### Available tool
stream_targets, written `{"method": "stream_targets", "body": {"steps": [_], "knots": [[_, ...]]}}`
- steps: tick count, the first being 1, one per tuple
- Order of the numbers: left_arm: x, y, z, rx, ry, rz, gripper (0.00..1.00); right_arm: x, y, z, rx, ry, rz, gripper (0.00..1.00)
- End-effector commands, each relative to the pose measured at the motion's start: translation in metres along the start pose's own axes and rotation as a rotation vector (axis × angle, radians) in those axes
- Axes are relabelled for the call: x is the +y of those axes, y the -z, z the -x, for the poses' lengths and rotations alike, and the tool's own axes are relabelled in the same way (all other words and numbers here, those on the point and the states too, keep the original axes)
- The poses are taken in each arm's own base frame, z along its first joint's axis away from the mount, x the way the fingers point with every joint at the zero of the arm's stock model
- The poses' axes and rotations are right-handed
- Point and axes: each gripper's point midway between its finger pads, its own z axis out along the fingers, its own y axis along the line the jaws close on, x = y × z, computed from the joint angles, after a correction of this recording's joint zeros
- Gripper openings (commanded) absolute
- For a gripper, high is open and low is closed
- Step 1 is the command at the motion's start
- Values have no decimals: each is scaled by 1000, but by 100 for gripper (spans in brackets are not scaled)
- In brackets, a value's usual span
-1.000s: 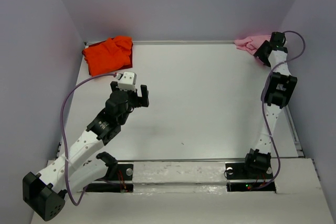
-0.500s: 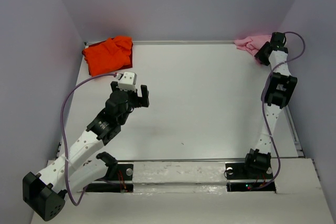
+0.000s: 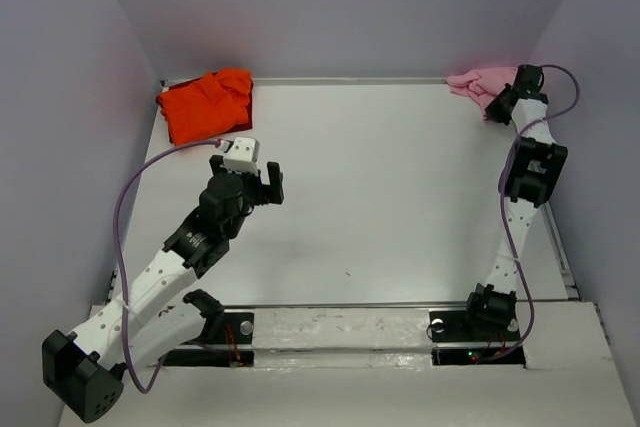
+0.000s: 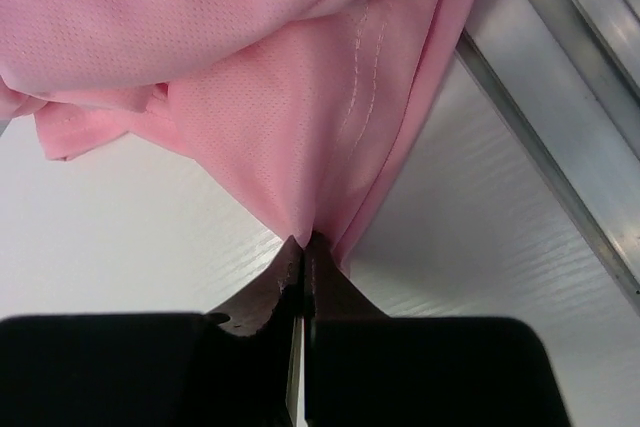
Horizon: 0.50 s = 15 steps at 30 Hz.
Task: Fold and stack the t-shirts
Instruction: Pick up the crumpled T-shirt from the corner of the board, then move the crumpled T-shirt to the center of the board.
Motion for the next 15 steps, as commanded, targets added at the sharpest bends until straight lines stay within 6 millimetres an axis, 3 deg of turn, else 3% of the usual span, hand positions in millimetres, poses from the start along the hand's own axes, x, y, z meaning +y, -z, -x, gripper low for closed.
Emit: {"method": "stream_targets", "body": {"steps": [1, 2, 3, 4, 5, 6, 7, 8, 12, 13, 14, 15], "knots": [[-3, 3, 30, -82, 19, -9, 99, 4, 16, -17, 60, -42, 42, 0], [-3, 3, 30, -82, 19, -9, 99, 25, 36, -2, 9, -24, 92, 0], [-3, 3, 30, -82, 19, -9, 99, 16, 29, -20, 48, -30, 69, 0], [-3, 3, 30, -81, 19, -6, 99, 26, 45, -23, 36, -24, 88, 0], [-3, 3, 30, -83, 19, -4, 99, 47, 72, -14, -2, -17, 135, 0], [-3, 3, 30, -83, 19, -6, 99, 44, 64, -33, 32, -14, 132, 0], [-3, 4, 31, -86, 20, -5, 99, 69, 90, -22, -23, -5, 189, 0], [-2, 4, 32, -87, 21, -2, 99, 65, 92, -51, 30, -13, 191, 0], [-2, 4, 32, -87, 23, -2, 99, 108, 139, -97, 53, 52, 300, 0], [-2, 4, 31, -86, 22, -3, 99, 122, 159, -101, 38, 87, 331, 0], [-2, 4, 32, -87, 24, -2, 99, 134, 167, -135, 85, 136, 342, 0], [-2, 4, 32, -86, 22, 0, 99, 143, 177, -148, 90, 163, 366, 0]]}}
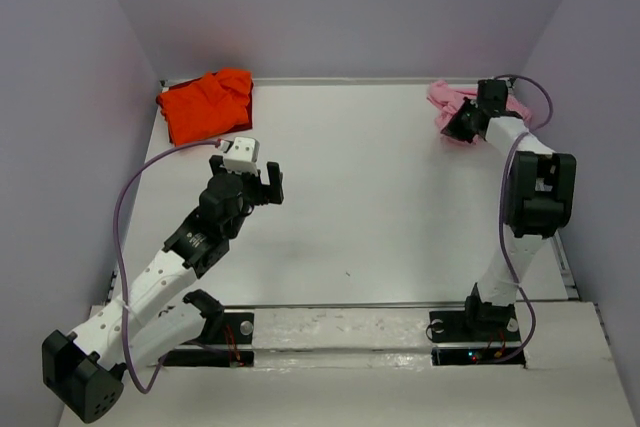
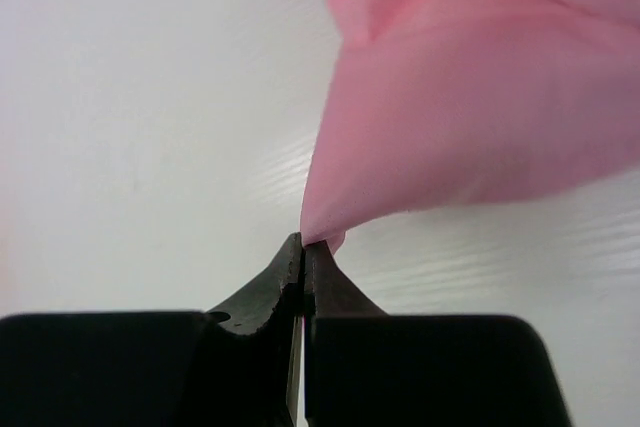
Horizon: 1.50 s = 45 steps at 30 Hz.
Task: Fold and stack the t-shirts
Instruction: Move the crumpled T-shirt to the center of the board.
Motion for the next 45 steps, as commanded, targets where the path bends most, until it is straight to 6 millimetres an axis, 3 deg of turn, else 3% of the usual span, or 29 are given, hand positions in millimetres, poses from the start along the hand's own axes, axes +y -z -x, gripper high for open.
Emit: {"method": "stream_targets", "body": {"steps": [1, 2, 4, 5, 6, 8, 9, 13, 16, 17, 19, 20, 23, 24, 26, 27, 30, 31, 34, 37, 40, 41, 42, 44, 45], "knots": [[-3, 4, 31, -86, 22, -4, 99, 86, 41, -44, -17, 152, 195, 0], [0, 5, 32, -89, 23, 6, 99, 104, 56, -70, 5, 194, 237, 0], [2, 5, 33, -93, 23, 16, 99, 121, 73, -97, 40, 240, 290, 0], [3, 5, 33, -93, 22, 23, 99, 135, 93, -104, 34, 264, 340, 0], [4, 5, 33, -94, 22, 32, 99, 144, 102, -128, 77, 304, 366, 0], [5, 6, 33, -95, 21, 37, 99, 161, 125, -143, 84, 353, 412, 0], [7, 6, 33, -96, 21, 43, 99, 177, 148, -154, 89, 404, 449, 0], [10, 7, 34, -101, 20, 60, 99, 209, 202, -170, 93, 456, 575, 0], [14, 7, 35, -104, 19, 80, 99, 227, 244, -158, 51, 471, 648, 0], [15, 7, 35, -105, 20, 86, 99, 242, 265, -148, 18, 483, 690, 0], [16, 7, 34, -104, 18, 91, 99, 249, 287, -139, 4, 503, 711, 0], [16, 7, 34, -103, 16, 95, 99, 261, 312, -130, -11, 539, 760, 0], [15, 6, 33, -99, 13, 91, 99, 278, 345, -121, -21, 584, 802, 0], [14, 5, 32, -95, 13, 87, 99, 285, 368, -109, -67, 596, 828, 0], [14, 4, 32, -93, 12, 89, 99, 289, 391, -98, -112, 602, 846, 0], [14, 4, 32, -92, 12, 87, 99, 293, 416, -89, -152, 611, 876, 0], [14, 5, 32, -93, 13, 85, 99, 298, 452, -77, -209, 625, 919, 0], [14, 4, 31, -90, 12, 84, 99, 298, 477, -69, -253, 627, 945, 0], [14, 5, 32, -93, 13, 85, 99, 298, 518, -57, -335, 641, 986, 0], [14, 5, 32, -93, 13, 84, 99, 293, 538, -51, -391, 642, 999, 0], [14, 6, 33, -97, 15, 83, 99, 286, 531, -51, -399, 638, 967, 0], [14, 6, 33, -98, 15, 86, 99, 284, 523, -54, -387, 638, 953, 0], [14, 6, 34, -99, 15, 84, 99, 283, 498, -59, -353, 638, 915, 0], [14, 6, 33, -98, 15, 85, 99, 276, 474, -65, -327, 636, 869, 0], [14, 6, 34, -97, 12, 85, 99, 264, 443, -75, -282, 634, 800, 0]]}}
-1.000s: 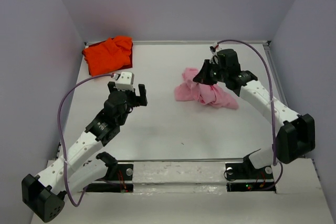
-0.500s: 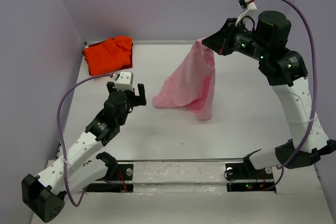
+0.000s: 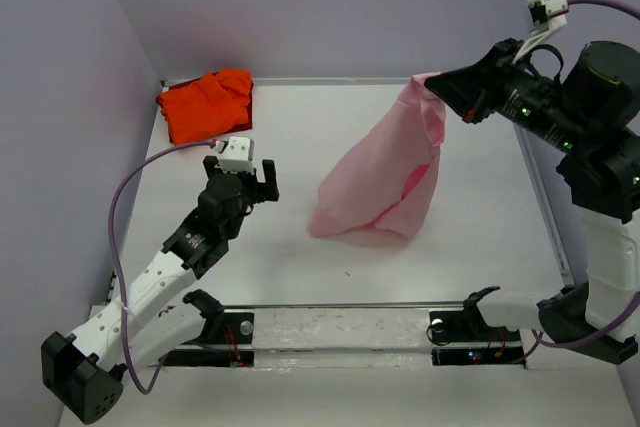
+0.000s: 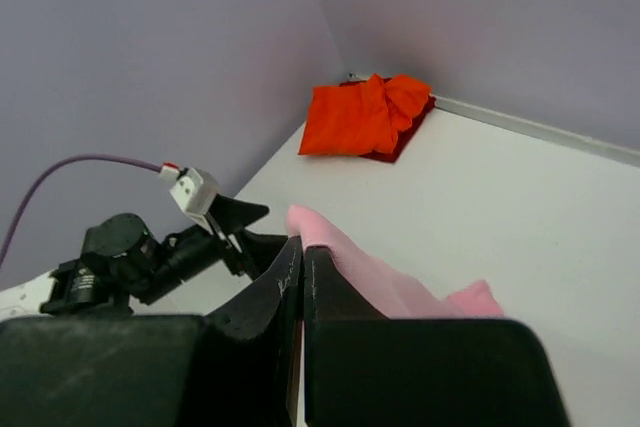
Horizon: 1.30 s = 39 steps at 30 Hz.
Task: Fold and stack the t-shirts
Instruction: Move the crumpled T-shirt to the center of the board.
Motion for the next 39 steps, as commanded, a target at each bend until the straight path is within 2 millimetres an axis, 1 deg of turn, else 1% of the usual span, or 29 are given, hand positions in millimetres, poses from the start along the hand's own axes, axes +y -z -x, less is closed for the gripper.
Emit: {"method": "stream_targets", "body": {"steps": [1, 2, 3, 5, 6, 7, 8, 9, 10, 12, 13, 15, 16, 19, 20, 23, 26, 27, 28, 29, 30, 31, 32, 33, 34, 35, 37, 38, 39], "knots": [[-1, 4, 29, -75, 19, 4, 99, -50, -36, -67, 138, -16, -124, 0], [0, 4, 30, -76, 20, 6, 99, -62, -40, -82, 164, -22, -160, 0], [0, 5, 30, -79, 23, 8, 99, -84, -49, -113, 219, -33, -216, 0], [1, 5, 31, -81, 22, 9, 99, -107, -59, -147, 280, -44, -274, 0], [2, 5, 31, -81, 22, 12, 99, -114, -66, -158, 288, -51, -282, 0], [1, 5, 30, -80, 23, 11, 99, -127, -70, -188, 350, -66, -303, 0], [1, 4, 30, -79, 21, 11, 99, -134, -74, -201, 369, -71, -319, 0], [1, 4, 30, -78, 21, 10, 99, -143, -85, -216, 395, -80, -326, 0], [1, 4, 29, -75, 21, 9, 99, -150, -89, -233, 430, -94, -338, 0], [0, 4, 28, -74, 20, 6, 99, -158, -100, -250, 466, -110, -340, 0], [0, 3, 28, -72, 18, 6, 99, -167, -107, -266, 502, -122, -360, 0], [0, 3, 28, -72, 18, 6, 99, -178, -117, -280, 516, -121, -377, 0], [-1, 3, 28, -72, 19, 5, 99, -189, -122, -298, 557, -130, -401, 0], [-1, 4, 28, -73, 20, 1, 99, -209, -127, -324, 607, -127, -465, 0], [-1, 4, 29, -74, 20, 1, 99, -218, -129, -339, 634, -129, -488, 0], [-1, 4, 28, -73, 21, 1, 99, -243, -127, -363, 662, -104, -582, 0], [-2, 4, 29, -73, 20, -6, 99, -256, -124, -376, 697, -81, -628, 0], [-2, 4, 29, -74, 22, -8, 99, -255, -121, -379, 710, -82, -630, 17], [-3, 4, 29, -74, 21, -10, 99, -254, -117, -382, 718, -87, -627, 27], [-3, 5, 29, -76, 23, -10, 99, -252, -114, -382, 716, -92, -627, 33], [-2, 5, 29, -76, 23, -9, 99, -245, -111, -368, 677, -97, -620, 37], [-2, 5, 29, -76, 23, -8, 99, -242, -107, -363, 665, -99, -616, 38], [-2, 5, 30, -78, 23, -9, 99, -235, -98, -368, 676, -101, -610, 38], [-2, 5, 31, -80, 25, -9, 99, -224, -92, -352, 630, -114, -591, 38], [-1, 6, 32, -83, 25, -7, 99, -216, -81, -362, 651, -122, -577, 39], [-2, 6, 32, -83, 23, -8, 99, -206, -77, -363, 648, -132, -548, 39], [-1, 7, 34, -88, 26, -9, 99, -200, -65, -363, 631, -162, -547, 39], [-1, 7, 34, -87, 27, -6, 99, -189, -54, -370, 639, -179, -514, 39], [-1, 7, 34, -90, 28, -8, 99, -186, -51, -371, 631, -193, -510, 39]]}}
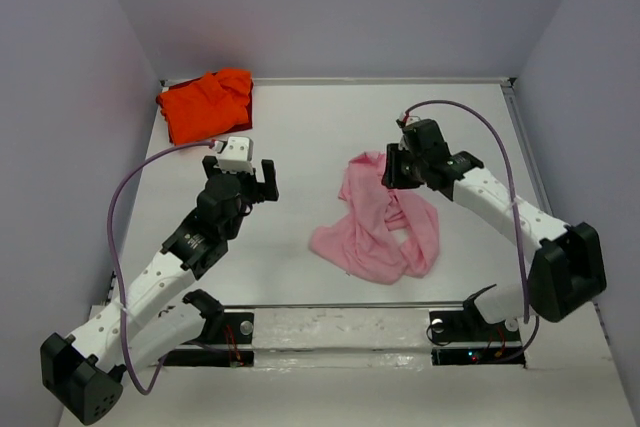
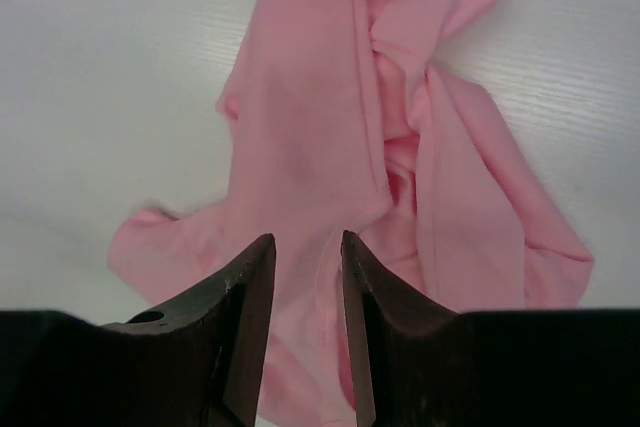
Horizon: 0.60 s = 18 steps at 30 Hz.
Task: Fold and stack the t-shirts
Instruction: Move the crumpled T-shirt to the center of the board, then flatten out the crumpled T-shirt at the center of the board.
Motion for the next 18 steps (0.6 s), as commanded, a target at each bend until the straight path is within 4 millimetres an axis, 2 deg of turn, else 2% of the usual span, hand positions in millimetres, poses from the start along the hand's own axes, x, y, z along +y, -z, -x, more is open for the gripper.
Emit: {"method": "stream_targets", "body": {"steps": [1, 2, 3, 8, 12, 15, 16, 17, 18], "knots": [[0, 6, 33, -86, 27, -3, 99, 15, 19, -12, -44, -46, 89, 39], [-1, 6, 32, -84, 26, -6, 99, 14, 22, -16, -52, -53, 94, 39], [-1, 6, 33, -84, 25, -7, 99, 8, 16, -29, -39, -63, 86, 39], [-2, 6, 31, -80, 24, -8, 99, -4, -5, -45, -17, -48, 45, 39], [-2, 5, 29, -73, 21, -7, 99, -16, -28, -34, -20, -29, -50, 39], [-1, 4, 29, -72, 19, -1, 99, -12, -33, -7, -63, -18, -71, 40], [-1, 4, 28, -71, 18, 1, 99, -13, -42, -6, -50, -13, -83, 40], [0, 4, 28, -70, 16, 1, 99, -6, -41, 12, -78, -10, -76, 40], [0, 4, 28, -70, 16, 3, 99, -9, -51, 12, -64, 1, -97, 40]]}}
